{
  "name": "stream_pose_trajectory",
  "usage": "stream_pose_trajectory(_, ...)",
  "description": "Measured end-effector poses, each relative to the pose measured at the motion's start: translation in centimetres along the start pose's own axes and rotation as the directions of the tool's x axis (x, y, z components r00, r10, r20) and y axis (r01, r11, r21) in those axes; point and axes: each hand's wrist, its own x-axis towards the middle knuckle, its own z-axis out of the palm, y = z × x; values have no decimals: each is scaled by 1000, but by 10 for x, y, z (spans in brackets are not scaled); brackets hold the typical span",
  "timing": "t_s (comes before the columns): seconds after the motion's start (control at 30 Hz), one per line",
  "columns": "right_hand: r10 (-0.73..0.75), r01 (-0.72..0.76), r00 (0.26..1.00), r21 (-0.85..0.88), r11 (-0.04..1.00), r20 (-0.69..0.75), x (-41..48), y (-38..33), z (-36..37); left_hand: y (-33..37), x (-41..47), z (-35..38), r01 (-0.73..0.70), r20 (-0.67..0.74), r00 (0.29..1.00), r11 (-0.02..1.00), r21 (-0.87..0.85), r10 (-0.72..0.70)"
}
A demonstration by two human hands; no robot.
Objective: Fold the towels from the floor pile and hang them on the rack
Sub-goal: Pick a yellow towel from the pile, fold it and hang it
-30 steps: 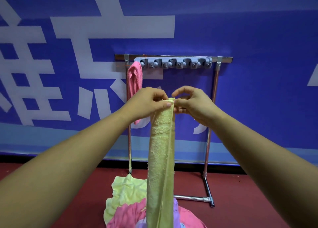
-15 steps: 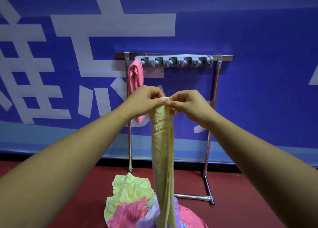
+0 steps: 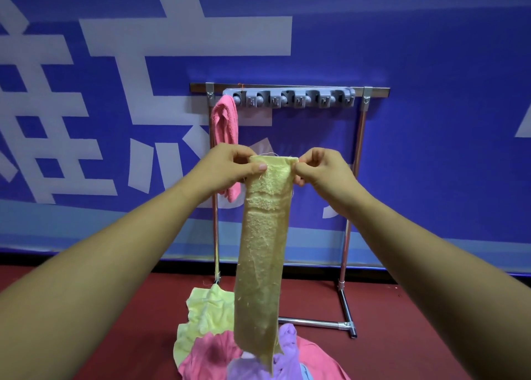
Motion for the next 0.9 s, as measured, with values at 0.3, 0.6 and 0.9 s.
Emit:
stream_pose_trajectory(0.3, 3, 0, 1000, 216, 976, -13, 9, -10, 0, 7, -15, 19, 89, 6, 995, 901, -424, -95)
stream_pose_trajectory(0.6, 88, -164, 981, 502, 849, 172, 7, 4, 2, 12, -20, 26, 61, -108, 987, 904, -423, -117)
stream_pose_trajectory(0.9, 109, -272, 921, 414, 869, 375, -20, 57, 15, 6, -16, 23, 112, -98, 981, 905, -411, -166)
